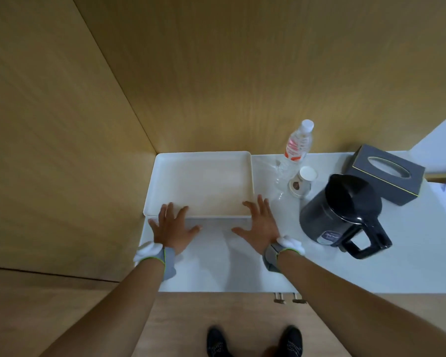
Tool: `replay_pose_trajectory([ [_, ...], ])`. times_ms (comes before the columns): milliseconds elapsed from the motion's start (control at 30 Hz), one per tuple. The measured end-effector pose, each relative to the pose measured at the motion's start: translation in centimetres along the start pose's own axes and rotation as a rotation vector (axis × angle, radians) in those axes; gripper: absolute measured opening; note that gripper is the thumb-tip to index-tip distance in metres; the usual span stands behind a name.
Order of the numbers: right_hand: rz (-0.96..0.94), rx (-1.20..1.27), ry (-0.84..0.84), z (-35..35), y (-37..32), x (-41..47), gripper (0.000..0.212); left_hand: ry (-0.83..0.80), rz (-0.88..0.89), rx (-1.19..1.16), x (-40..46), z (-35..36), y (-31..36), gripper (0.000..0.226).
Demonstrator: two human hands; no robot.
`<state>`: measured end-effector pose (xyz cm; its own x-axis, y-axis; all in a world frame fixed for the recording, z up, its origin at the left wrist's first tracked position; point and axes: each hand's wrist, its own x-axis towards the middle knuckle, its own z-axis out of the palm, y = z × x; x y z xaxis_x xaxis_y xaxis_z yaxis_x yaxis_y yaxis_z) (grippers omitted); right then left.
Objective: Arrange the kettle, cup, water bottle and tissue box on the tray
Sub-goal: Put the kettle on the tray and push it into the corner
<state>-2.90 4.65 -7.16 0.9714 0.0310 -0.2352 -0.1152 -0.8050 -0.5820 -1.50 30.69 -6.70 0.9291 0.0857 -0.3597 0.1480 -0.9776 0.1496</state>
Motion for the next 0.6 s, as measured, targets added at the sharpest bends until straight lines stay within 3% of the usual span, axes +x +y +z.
replay_pose_trajectory([
  [200,0.023,0.189,0.220,-3.1,1.1,-4.8,0.068,0.070,-0.016,-0.160,-4.1,2.4,3.6,0.089],
  [433,-0.065,0.182,0.583,-8.9,3.4,-11.6,0.041,-0.023,0.234,-0.295,-5.4,2.5,13.1,0.082],
  [600,-0.128,0.162,0.864,-12.8,4.9,-13.8,0.034,-0.123,0.196,-0.242,-4.9,2.3,17.8,0.086],
])
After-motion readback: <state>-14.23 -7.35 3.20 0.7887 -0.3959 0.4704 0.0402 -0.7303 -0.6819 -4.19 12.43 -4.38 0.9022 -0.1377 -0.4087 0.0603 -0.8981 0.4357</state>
